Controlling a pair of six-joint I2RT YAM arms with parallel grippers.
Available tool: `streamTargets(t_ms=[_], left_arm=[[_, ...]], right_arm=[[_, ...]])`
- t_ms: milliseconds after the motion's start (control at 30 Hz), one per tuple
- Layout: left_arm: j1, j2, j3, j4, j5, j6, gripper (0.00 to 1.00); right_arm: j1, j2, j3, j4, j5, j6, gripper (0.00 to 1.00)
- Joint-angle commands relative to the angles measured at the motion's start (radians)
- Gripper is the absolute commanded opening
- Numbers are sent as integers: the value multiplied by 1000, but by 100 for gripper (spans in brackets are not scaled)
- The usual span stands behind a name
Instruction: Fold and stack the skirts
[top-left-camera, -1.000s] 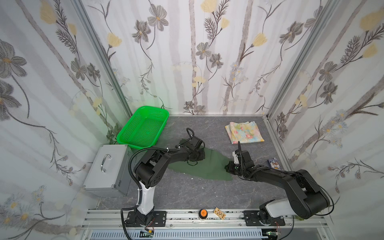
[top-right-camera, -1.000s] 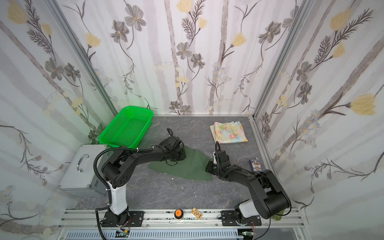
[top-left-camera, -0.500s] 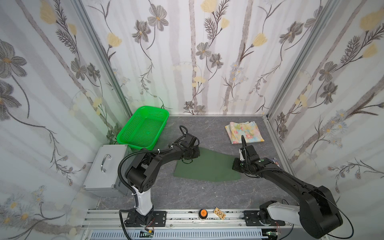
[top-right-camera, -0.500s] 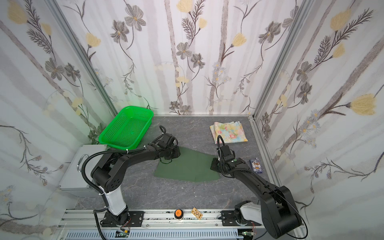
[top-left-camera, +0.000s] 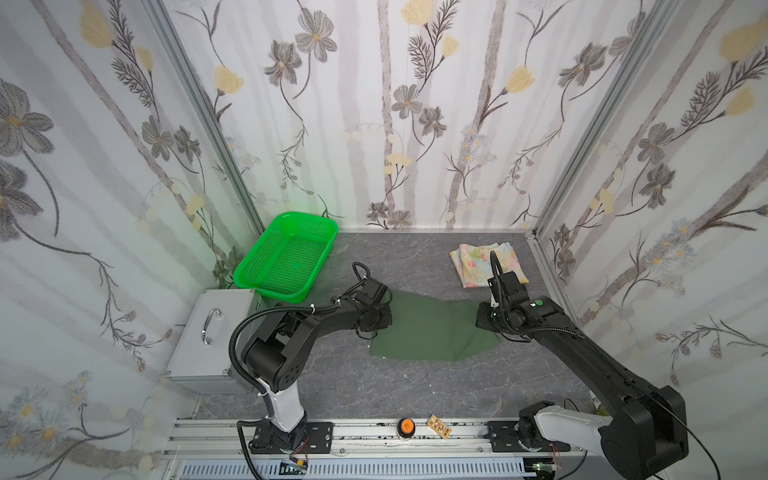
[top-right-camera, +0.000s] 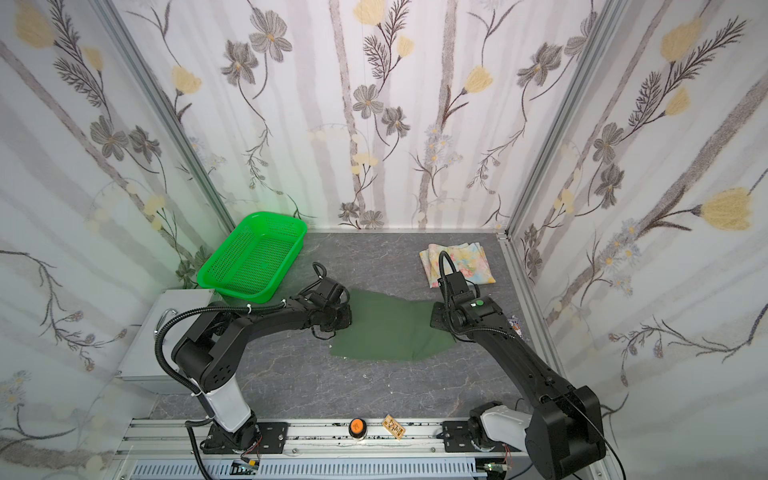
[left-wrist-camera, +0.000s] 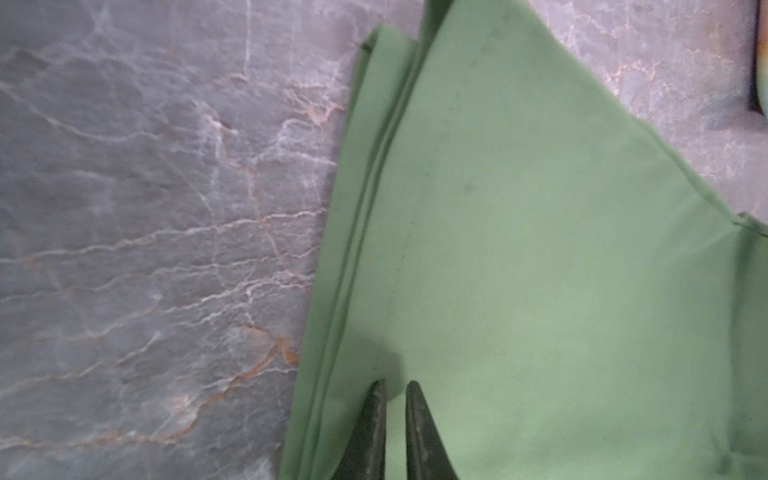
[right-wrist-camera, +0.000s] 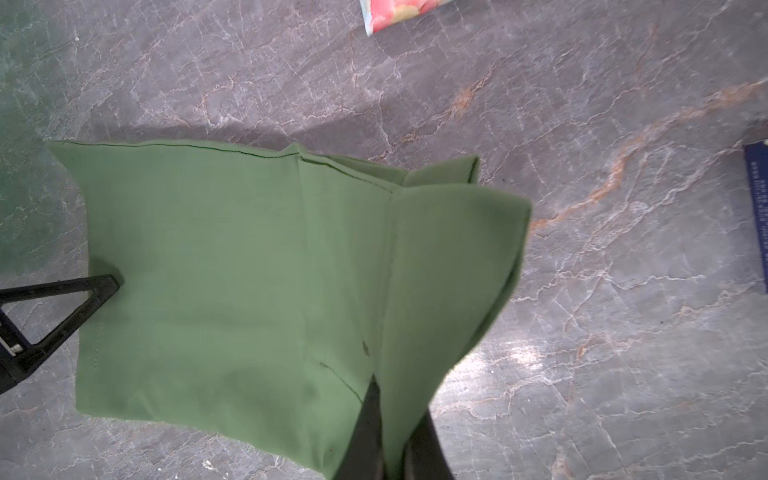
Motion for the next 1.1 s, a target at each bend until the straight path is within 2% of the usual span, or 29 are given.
streamTargets(t_ms=[0,333,567,867,1067], left_arm=[[-17,17,13,13,-19,-5,13],[-152,81,51,97,18,-126,11],[-226,116,88,178,42,-210,10],[-255,147,100,228,42,-240,8],[-255,146,79,250,33,-242,8]], right_arm=[[1,3,44,-56,45,-31,0],[-1,33,153,-176,108,-81,0],[8,54,234,-215,73,-94,0],[139,126,305,-204,53,-35,0],[192,167,332,-142,24,37,0]])
